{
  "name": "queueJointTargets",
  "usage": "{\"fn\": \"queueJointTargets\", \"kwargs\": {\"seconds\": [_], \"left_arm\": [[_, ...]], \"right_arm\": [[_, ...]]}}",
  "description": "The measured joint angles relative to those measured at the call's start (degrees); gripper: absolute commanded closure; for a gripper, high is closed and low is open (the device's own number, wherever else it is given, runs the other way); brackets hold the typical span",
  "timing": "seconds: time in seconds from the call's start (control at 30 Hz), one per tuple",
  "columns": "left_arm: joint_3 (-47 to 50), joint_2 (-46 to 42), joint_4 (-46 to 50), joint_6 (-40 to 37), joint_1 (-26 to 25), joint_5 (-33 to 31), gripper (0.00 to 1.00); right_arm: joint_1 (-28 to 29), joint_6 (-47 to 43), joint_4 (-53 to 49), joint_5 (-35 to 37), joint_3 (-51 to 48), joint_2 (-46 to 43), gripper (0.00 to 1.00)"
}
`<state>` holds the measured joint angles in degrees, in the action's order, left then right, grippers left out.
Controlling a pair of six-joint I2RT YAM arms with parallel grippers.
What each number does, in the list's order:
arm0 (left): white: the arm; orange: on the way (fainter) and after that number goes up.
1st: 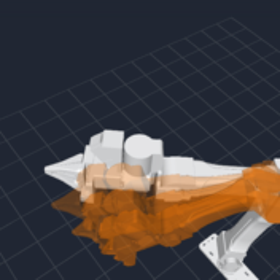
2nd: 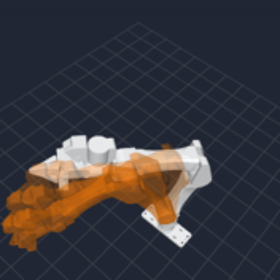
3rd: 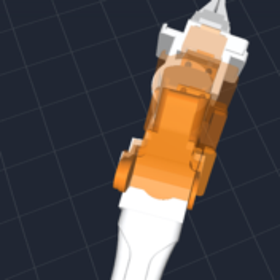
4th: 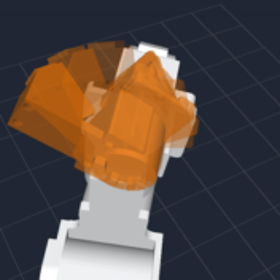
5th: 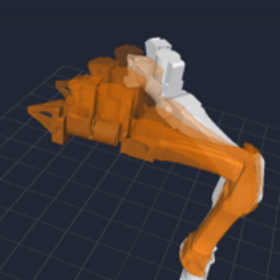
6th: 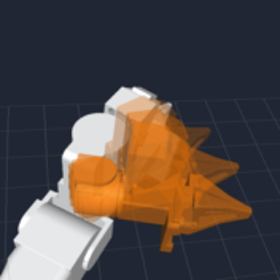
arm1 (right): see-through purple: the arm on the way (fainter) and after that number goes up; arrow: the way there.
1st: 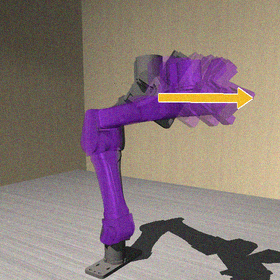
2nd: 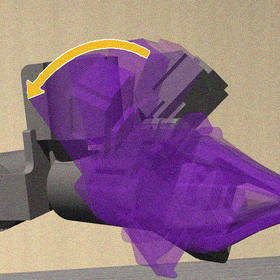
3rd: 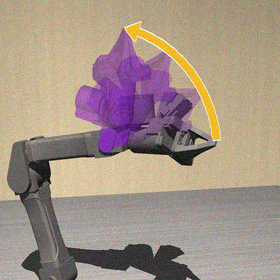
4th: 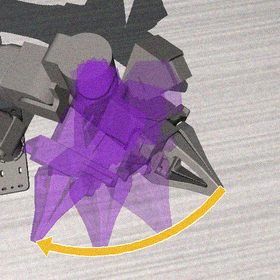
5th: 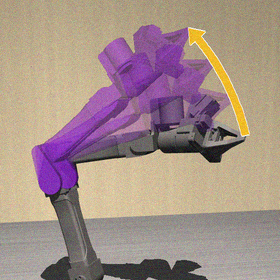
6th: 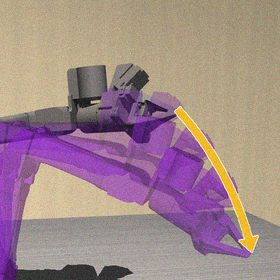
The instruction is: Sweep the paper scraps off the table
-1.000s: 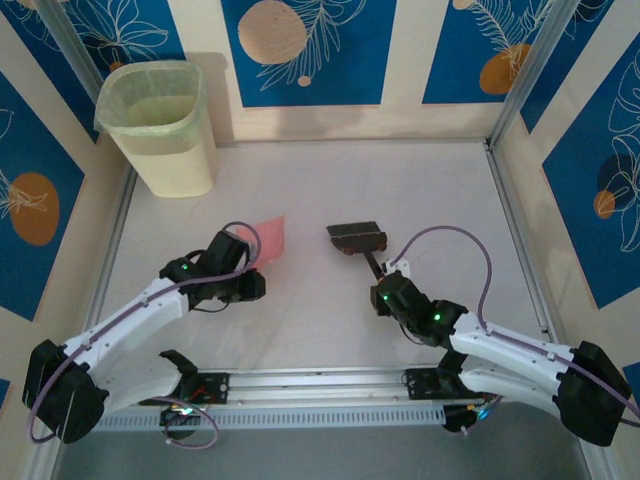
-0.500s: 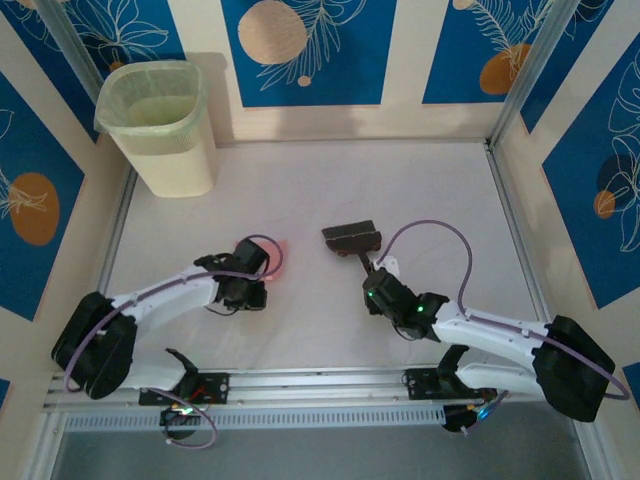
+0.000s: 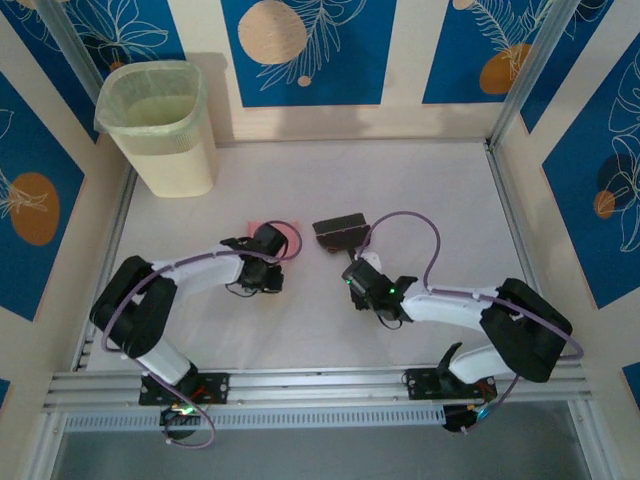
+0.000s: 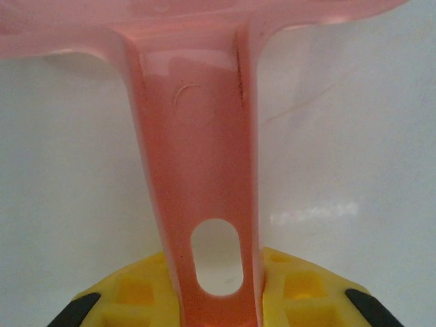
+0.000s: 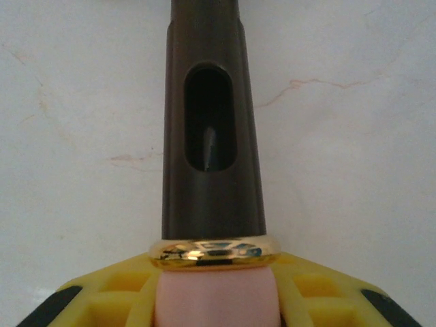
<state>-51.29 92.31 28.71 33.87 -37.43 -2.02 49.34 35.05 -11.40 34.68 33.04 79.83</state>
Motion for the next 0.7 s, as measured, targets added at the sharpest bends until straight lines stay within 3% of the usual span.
{"fn": "queueJointTargets", "kwargs": {"seconds": [0.5, 0.6, 0.7], "left_arm": [[-3.3, 2.8, -0.2, -1.4, 0.0, 1.0, 0.62], [-3.4, 2.8, 0.1, -1.5, 0.0, 1.6, 0.55], [-3.4, 2.3, 0.0, -1.4, -0.1, 2.6, 0.46]], "right_arm": [[-0.3, 0.0, -1.0, -2.8, 1.8, 3.3, 0.66], [-0.3, 0.1, -1.1, -3.2, 1.9, 3.3, 0.58], [-0.2, 0.3, -1.1, -3.7, 1.8, 2.9, 0.44]]}}
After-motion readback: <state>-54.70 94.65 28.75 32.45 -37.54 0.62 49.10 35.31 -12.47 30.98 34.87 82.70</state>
